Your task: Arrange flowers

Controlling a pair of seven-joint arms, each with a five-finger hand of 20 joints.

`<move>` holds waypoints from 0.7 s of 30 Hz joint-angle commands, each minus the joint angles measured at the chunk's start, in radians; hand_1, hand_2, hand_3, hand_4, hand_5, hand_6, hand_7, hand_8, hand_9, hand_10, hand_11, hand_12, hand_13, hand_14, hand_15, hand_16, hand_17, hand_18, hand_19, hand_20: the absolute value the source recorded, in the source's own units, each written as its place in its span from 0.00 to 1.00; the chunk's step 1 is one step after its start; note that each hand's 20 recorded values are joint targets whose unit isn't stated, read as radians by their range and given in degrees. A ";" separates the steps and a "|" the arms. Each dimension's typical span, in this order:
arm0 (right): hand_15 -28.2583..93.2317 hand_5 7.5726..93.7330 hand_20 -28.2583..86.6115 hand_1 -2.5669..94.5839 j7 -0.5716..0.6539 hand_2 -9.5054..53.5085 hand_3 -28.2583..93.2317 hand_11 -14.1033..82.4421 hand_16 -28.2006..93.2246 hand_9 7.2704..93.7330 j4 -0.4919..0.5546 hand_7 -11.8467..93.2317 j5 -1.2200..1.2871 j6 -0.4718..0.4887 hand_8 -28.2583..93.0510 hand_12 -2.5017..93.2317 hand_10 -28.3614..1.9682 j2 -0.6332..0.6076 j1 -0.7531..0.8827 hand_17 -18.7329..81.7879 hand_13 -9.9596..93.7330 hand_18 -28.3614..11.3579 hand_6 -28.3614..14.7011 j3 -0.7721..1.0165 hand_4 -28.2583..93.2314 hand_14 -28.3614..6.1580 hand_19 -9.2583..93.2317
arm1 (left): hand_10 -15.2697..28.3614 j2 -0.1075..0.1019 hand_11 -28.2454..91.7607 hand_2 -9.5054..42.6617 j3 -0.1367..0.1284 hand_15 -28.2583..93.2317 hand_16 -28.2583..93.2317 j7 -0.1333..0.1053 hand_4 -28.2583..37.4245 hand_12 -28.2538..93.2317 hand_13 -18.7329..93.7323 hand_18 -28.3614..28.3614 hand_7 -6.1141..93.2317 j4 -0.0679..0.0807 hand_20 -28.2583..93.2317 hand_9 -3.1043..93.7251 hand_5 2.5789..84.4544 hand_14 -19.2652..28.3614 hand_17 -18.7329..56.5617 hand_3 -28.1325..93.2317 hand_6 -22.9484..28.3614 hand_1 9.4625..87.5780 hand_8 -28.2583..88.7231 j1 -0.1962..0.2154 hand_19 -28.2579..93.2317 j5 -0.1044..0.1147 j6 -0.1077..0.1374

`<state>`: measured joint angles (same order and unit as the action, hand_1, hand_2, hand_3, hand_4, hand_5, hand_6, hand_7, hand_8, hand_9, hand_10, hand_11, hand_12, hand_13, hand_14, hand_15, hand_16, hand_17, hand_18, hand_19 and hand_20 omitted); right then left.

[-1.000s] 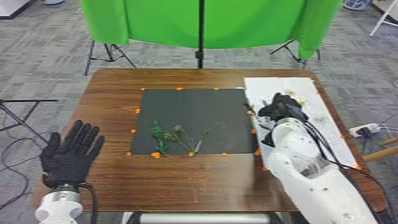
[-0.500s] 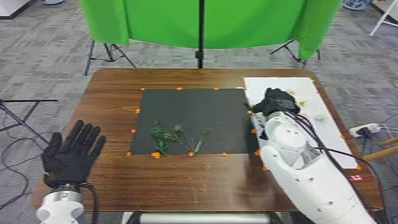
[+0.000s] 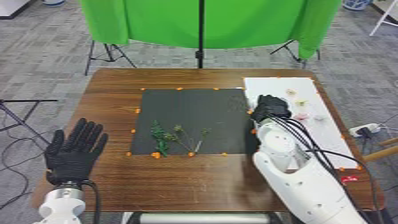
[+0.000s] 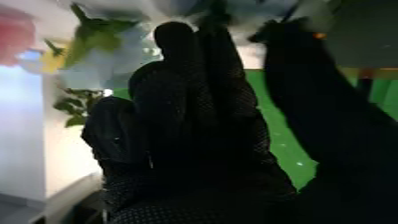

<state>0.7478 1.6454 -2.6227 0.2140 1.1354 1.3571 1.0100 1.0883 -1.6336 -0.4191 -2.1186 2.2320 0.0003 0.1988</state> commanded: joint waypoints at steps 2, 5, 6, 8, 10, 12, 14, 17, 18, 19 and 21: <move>0.82 0.78 0.81 0.61 -0.025 0.00 0.83 0.29 0.46 0.89 -0.045 0.53 -0.014 -0.033 0.31 0.42 0.46 0.019 0.060 0.60 0.78 0.02 0.56 -0.022 0.00 0.43 1.00 | 0.72 0.004 0.44 0.43 0.010 0.54 0.18 0.008 0.00 0.33 0.44 0.75 0.23 0.005 0.33 0.46 0.56 0.74 0.14 0.87 0.66 0.22 0.16 0.005 0.52 0.022 0.005; 0.82 0.78 0.80 0.61 -0.023 0.00 0.83 0.29 0.46 0.90 -0.028 0.54 -0.010 -0.057 0.32 0.44 0.47 0.012 0.069 0.60 0.79 0.01 0.57 -0.015 0.00 0.43 1.00 | 0.72 0.006 0.44 0.43 0.011 0.54 0.18 0.005 0.00 0.33 0.44 0.75 0.23 0.003 0.33 0.46 0.56 0.74 0.14 0.87 0.66 0.22 0.16 0.008 0.52 0.024 0.007; 0.82 0.78 0.80 0.61 -0.020 0.00 0.84 0.29 0.46 0.90 -0.015 0.54 -0.006 -0.059 0.33 0.44 0.47 0.007 0.072 0.61 0.79 0.01 0.57 -0.010 0.00 0.43 1.00 | 0.72 0.006 0.44 0.43 0.011 0.54 0.18 0.003 0.00 0.33 0.44 0.75 0.23 0.003 0.33 0.46 0.56 0.74 0.14 0.87 0.66 0.22 0.16 0.009 0.52 0.027 0.006; 0.82 0.78 0.80 0.61 -0.021 0.00 0.84 0.29 0.46 0.89 0.019 0.54 0.001 -0.088 0.33 0.45 0.47 -0.005 0.084 0.61 0.79 0.01 0.57 0.000 0.00 0.43 1.00 | 0.72 0.008 0.44 0.43 0.010 0.54 0.18 -0.001 0.00 0.33 0.44 0.75 0.23 0.001 0.33 0.46 0.56 0.74 0.14 0.87 0.66 0.22 0.16 0.014 0.52 0.026 0.007; 0.82 0.77 0.80 0.61 -0.026 0.00 0.85 0.30 0.46 0.89 0.072 0.55 -0.002 -0.129 0.34 0.45 0.47 -0.025 0.105 0.61 0.79 0.01 0.57 0.013 0.00 0.43 1.00 | 0.72 0.008 0.44 0.43 0.009 0.54 0.17 -0.002 0.00 0.33 0.44 0.75 0.23 0.000 0.33 0.46 0.56 0.74 0.14 0.87 0.66 0.22 0.16 0.016 0.52 0.026 0.009; 0.83 0.77 0.80 0.61 -0.038 0.00 0.86 0.31 0.47 0.89 0.138 0.55 -0.032 -0.192 0.35 0.46 0.47 -0.045 0.138 0.61 0.79 0.01 0.56 0.026 0.00 0.43 1.00 | 0.72 0.009 0.44 0.44 0.009 0.54 0.17 -0.005 0.00 0.33 0.44 0.75 0.23 -0.008 0.33 0.46 0.56 0.74 0.14 0.87 0.66 0.22 0.16 0.020 0.52 0.030 0.034; 0.83 0.78 0.80 0.61 -0.053 0.00 0.87 0.32 0.47 0.90 0.204 0.55 -0.055 -0.237 0.35 0.46 0.46 -0.062 0.161 0.61 0.79 0.00 0.56 0.028 0.00 0.43 1.00 | 0.72 0.011 0.44 0.44 0.008 0.54 0.17 -0.008 0.00 0.33 0.44 0.75 0.23 -0.007 0.33 0.46 0.56 0.74 0.14 0.87 0.66 0.22 0.16 0.027 0.52 0.031 0.024; 0.83 0.78 0.80 0.61 -0.073 0.00 0.87 0.32 0.47 0.90 0.273 0.55 -0.038 -0.241 0.35 0.46 0.45 -0.056 0.171 0.61 0.79 0.00 0.55 0.022 0.00 0.43 1.00 | 0.72 0.010 0.44 0.44 0.003 0.54 0.17 -0.015 0.00 0.33 0.44 0.75 0.23 -0.012 0.34 0.46 0.56 0.75 0.14 0.87 0.66 0.22 0.16 0.038 0.52 0.032 0.030; 0.83 0.78 0.80 0.61 -0.061 0.00 0.87 0.32 0.47 0.90 0.298 0.55 0.010 -0.228 0.35 0.46 0.45 -0.047 0.174 0.61 0.79 0.00 0.55 0.021 0.00 0.43 1.00 | 0.72 0.009 0.44 0.44 0.003 0.54 0.17 -0.012 0.00 0.33 0.44 0.75 0.23 -0.011 0.34 0.46 0.56 0.75 0.14 0.87 0.66 0.22 0.16 0.035 0.52 0.031 0.034; 0.83 0.78 0.80 0.61 -0.053 0.00 0.87 0.32 0.48 0.90 0.316 0.54 0.046 -0.211 0.35 0.46 0.45 -0.035 0.174 0.61 0.79 0.00 0.55 0.015 0.00 0.43 1.00 | 0.72 0.009 0.44 0.45 0.003 0.54 0.17 -0.012 0.00 0.33 0.44 0.75 0.23 -0.014 0.34 0.46 0.56 0.75 0.14 0.87 0.66 0.22 0.16 0.035 0.52 0.032 0.043; 0.83 0.78 0.80 0.61 -0.082 0.00 0.87 0.32 0.48 0.90 0.326 0.54 0.009 -0.211 0.36 0.46 0.44 -0.020 0.185 0.61 0.79 0.00 0.56 -0.002 0.00 0.43 1.00 | 0.72 0.011 0.44 0.45 0.008 0.54 0.17 -0.008 0.00 0.33 0.44 0.75 0.23 -0.012 0.34 0.46 0.57 0.74 0.14 0.87 0.66 0.22 0.16 0.025 0.52 0.034 0.051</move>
<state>0.6958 1.8896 -2.6417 -0.0462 1.0743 1.5441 1.0366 1.0896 -1.6316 -0.4283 -2.1276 2.2447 0.0220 0.2157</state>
